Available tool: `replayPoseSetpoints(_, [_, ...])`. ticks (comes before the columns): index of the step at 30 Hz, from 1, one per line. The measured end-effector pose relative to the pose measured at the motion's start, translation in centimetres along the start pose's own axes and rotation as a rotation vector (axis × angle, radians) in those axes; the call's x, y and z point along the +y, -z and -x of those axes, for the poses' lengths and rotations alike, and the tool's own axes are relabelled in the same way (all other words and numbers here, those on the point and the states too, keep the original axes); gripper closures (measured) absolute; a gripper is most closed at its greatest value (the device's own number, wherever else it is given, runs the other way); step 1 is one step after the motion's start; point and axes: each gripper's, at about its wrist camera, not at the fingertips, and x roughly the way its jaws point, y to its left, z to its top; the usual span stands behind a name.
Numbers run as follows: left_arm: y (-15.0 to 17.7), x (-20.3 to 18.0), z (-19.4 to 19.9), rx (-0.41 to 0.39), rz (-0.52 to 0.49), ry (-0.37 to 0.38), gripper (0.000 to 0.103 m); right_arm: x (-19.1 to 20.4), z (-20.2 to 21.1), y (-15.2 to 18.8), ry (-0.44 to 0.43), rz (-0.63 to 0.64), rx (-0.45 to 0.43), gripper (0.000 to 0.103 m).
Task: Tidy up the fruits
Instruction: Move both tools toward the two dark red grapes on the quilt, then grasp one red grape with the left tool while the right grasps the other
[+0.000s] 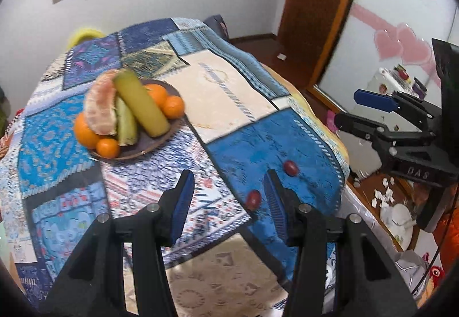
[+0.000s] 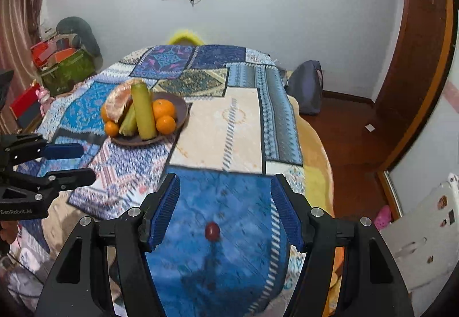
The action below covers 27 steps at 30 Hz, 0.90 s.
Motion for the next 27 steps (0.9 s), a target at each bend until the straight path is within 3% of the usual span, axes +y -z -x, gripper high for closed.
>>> replayPoseSetpoints(7, [0.6,-2.0,-3.6,0.096,-0.026,0.040,0.053,0.5,-2.1,3.2,-0.041,0.016,0.049,0.041])
replayPoseSetpoints(16, [1.5,-3.2,-7.8,0.189,-0.046,0.052,0.065,-0.1,-5.5,5.6,-0.116,-0.002,0.140,0.063])
replayPoseSetpoints(23, [2.2,-3.3,-9.7,0.234,-0.076,0.026,0.065,-0.1,-7.3,6.7,-0.155,-0.007,0.184,0.070])
replayPoseSetpoints(27, [2.5,-3.2,-10.6,0.269,-0.068,0.055,0.072,0.0,-8.1,7.0,-0.161,-0.013,0.199,0.071])
